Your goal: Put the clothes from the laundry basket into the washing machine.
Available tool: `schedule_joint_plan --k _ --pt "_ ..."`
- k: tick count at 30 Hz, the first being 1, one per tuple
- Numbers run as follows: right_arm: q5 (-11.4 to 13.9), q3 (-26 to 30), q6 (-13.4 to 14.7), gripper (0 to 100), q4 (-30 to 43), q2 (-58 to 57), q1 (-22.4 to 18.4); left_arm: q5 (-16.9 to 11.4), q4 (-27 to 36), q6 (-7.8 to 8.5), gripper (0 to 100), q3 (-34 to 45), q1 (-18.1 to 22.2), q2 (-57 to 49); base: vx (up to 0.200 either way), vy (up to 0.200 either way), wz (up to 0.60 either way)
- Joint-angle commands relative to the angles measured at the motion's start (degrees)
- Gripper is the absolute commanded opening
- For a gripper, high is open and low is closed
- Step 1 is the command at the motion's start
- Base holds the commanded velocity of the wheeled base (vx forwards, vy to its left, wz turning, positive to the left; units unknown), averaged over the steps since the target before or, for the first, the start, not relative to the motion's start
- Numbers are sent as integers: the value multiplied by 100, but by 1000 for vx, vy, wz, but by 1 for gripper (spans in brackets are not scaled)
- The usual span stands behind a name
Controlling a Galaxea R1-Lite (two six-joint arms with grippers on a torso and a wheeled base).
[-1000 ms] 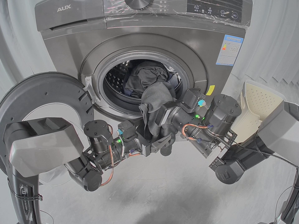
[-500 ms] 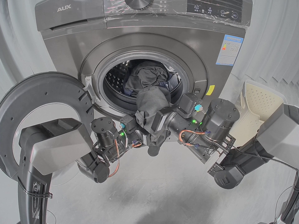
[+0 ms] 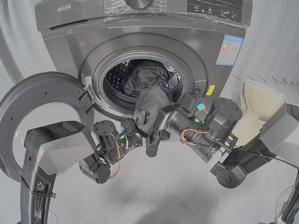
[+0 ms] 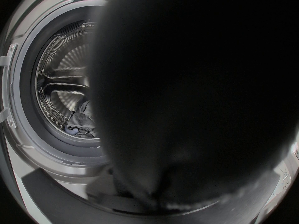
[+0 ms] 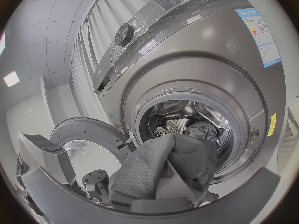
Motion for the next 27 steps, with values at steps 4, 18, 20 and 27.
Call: schedule_joint_plan --k 4,18,20,27 --pt "-210 115 99 0 43 -307 -552 27 -4 -131 0 89 87 -399 0 0 0" --pt "-193 677 143 0 122 168 -781 334 -4 -412 0 906 -159 -2034 0 0 0" --pt "-166 668 143 0 105 282 -702 361 -4 -438 0 1012 -194 -2218 0 0 0" --pt "-96 642 134 0 -54 396 -482 396 -4 -623 0 1302 -282 -2517 0 0 0"
